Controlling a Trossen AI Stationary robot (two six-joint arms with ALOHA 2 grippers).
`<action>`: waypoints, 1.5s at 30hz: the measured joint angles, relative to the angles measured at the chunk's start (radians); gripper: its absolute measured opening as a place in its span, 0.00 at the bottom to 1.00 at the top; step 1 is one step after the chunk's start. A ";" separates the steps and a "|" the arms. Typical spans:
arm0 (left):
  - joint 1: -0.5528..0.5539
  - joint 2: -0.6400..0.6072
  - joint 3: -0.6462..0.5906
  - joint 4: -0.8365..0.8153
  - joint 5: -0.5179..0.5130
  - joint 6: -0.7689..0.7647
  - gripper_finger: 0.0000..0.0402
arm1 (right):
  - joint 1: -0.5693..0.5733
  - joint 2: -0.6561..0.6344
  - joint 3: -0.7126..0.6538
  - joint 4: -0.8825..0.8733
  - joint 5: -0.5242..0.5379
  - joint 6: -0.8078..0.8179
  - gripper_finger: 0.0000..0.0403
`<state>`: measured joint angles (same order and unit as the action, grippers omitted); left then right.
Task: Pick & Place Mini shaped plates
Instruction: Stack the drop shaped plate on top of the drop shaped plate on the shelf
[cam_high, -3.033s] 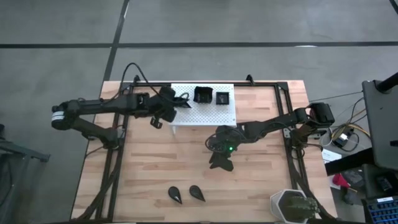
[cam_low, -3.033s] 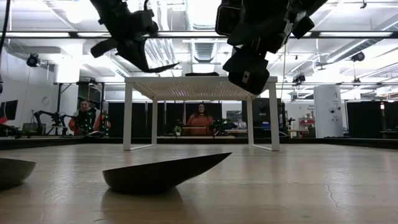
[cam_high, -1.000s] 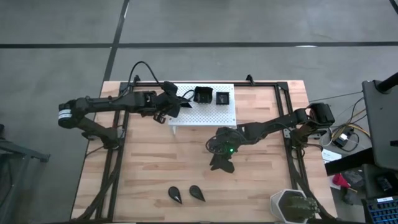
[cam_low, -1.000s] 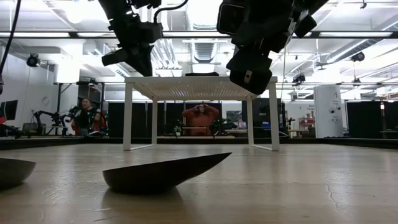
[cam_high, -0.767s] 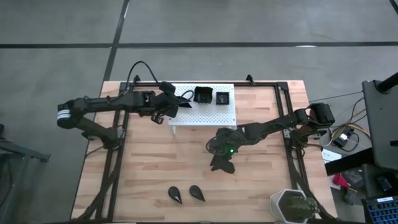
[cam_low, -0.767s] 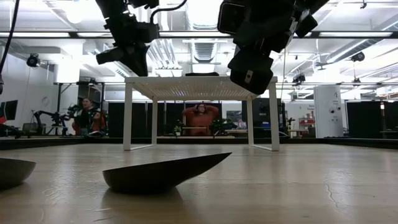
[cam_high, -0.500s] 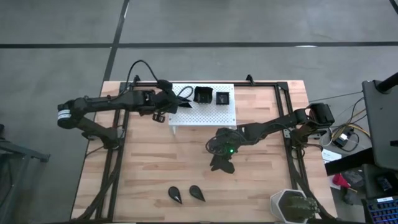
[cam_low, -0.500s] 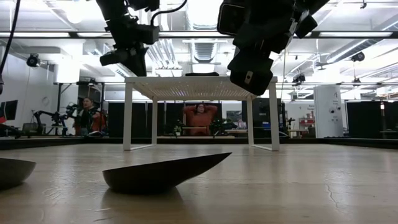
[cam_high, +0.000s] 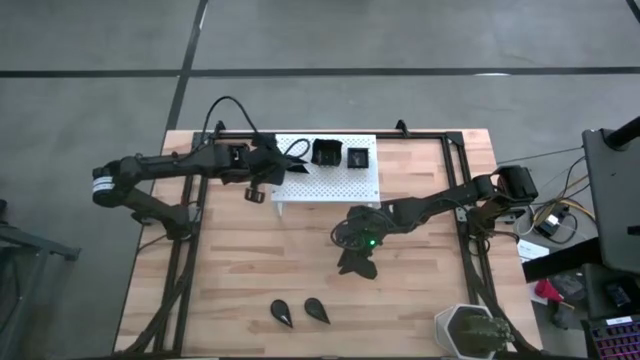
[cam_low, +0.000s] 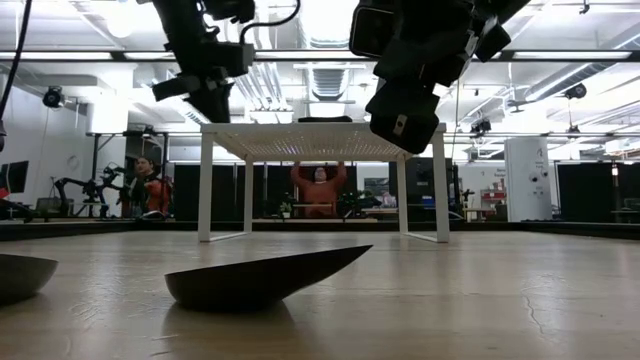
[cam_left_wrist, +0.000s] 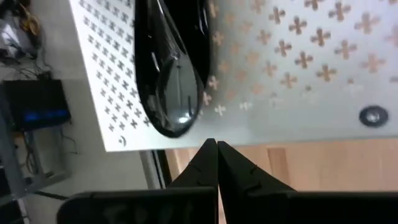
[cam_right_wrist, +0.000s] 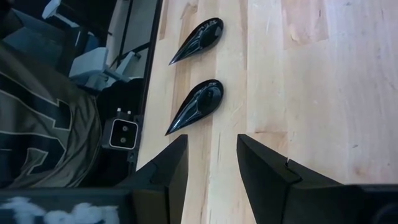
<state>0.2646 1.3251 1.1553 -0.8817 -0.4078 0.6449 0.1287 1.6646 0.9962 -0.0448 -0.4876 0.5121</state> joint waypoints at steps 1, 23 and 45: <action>0.000 0.000 0.000 0.007 -0.002 0.006 0.00 | 0.000 0.000 0.000 0.000 0.001 0.000 0.33; 0.078 0.039 0.000 0.128 -0.022 0.086 0.00 | 0.000 0.000 0.000 0.000 0.021 -0.008 0.32; 0.073 -0.050 0.000 0.154 0.116 -0.059 0.00 | 0.000 0.000 -0.005 -0.002 0.021 -0.019 0.31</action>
<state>0.3371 1.2750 1.1557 -0.7280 -0.2922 0.5861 0.1287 1.6646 0.9911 -0.0463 -0.4669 0.4930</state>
